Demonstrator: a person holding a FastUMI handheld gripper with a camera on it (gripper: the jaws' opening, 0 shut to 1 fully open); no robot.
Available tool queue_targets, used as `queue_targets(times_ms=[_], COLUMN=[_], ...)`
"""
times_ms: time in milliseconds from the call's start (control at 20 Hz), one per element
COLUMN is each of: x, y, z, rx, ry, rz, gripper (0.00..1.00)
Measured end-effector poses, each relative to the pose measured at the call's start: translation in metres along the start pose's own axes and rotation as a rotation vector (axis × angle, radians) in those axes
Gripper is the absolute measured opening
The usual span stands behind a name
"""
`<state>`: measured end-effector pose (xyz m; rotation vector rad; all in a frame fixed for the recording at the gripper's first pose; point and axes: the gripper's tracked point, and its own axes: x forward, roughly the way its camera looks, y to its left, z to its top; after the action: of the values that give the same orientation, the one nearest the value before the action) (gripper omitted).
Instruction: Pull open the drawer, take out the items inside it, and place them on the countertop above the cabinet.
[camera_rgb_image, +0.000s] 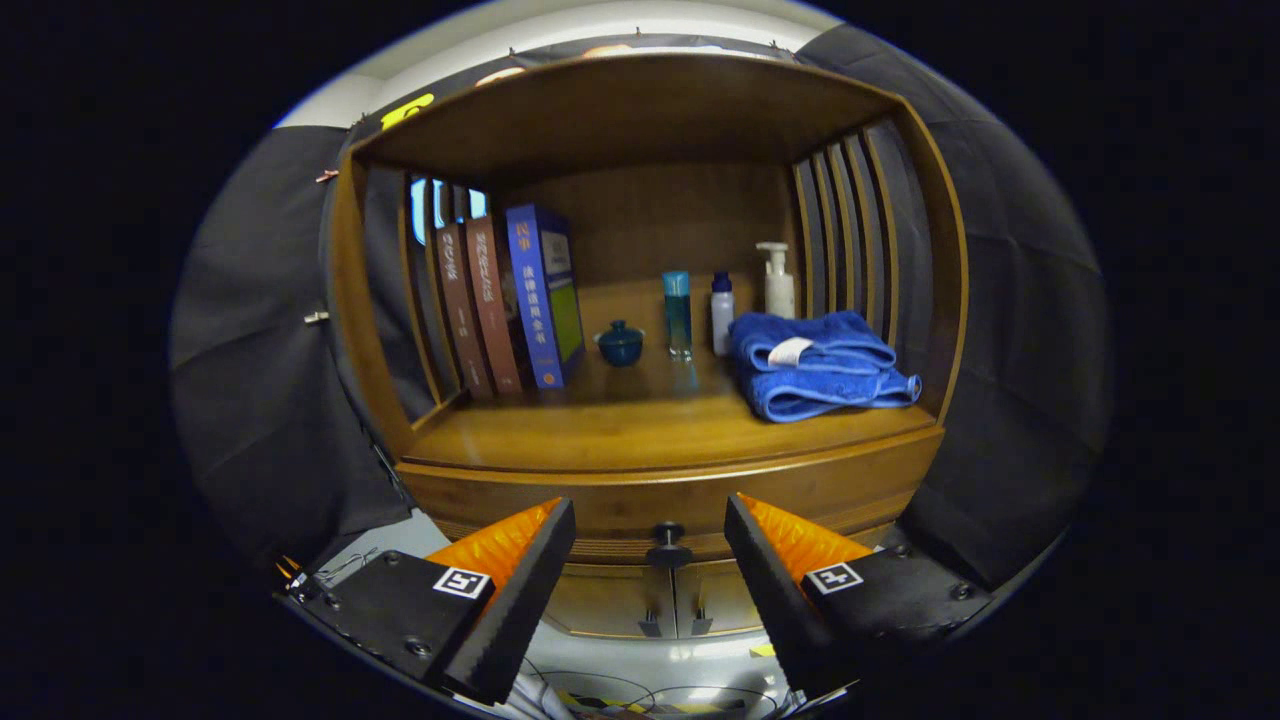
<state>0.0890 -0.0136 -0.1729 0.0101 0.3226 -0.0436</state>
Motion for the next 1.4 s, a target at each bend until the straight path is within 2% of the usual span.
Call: queue_targets(times_ms=[300, 500, 550, 700, 850, 900, 1400], x=[0.055, 0.072, 0.075, 0.076, 0.08, 0.079, 0.072], y=[-0.014, -0.016, -0.015, -0.017, -0.017, -0.017, -0.016], z=[-0.056, -0.069, -0.071, -0.074, -0.073, -0.074, -0.077], rx=[-0.006, -0.006, -0.01, -0.035, -0.063, -0.073, -0.117], ry=[0.137, 0.165, 0.169, 0.176, 0.181, 0.19, 0.216], rz=[-0.047, -0.058, -0.057, -0.055, -0.057, -0.052, -0.054], gripper=[0.99, 0.96, 0.88, 0.54, 0.42, 0.32, 0.32])
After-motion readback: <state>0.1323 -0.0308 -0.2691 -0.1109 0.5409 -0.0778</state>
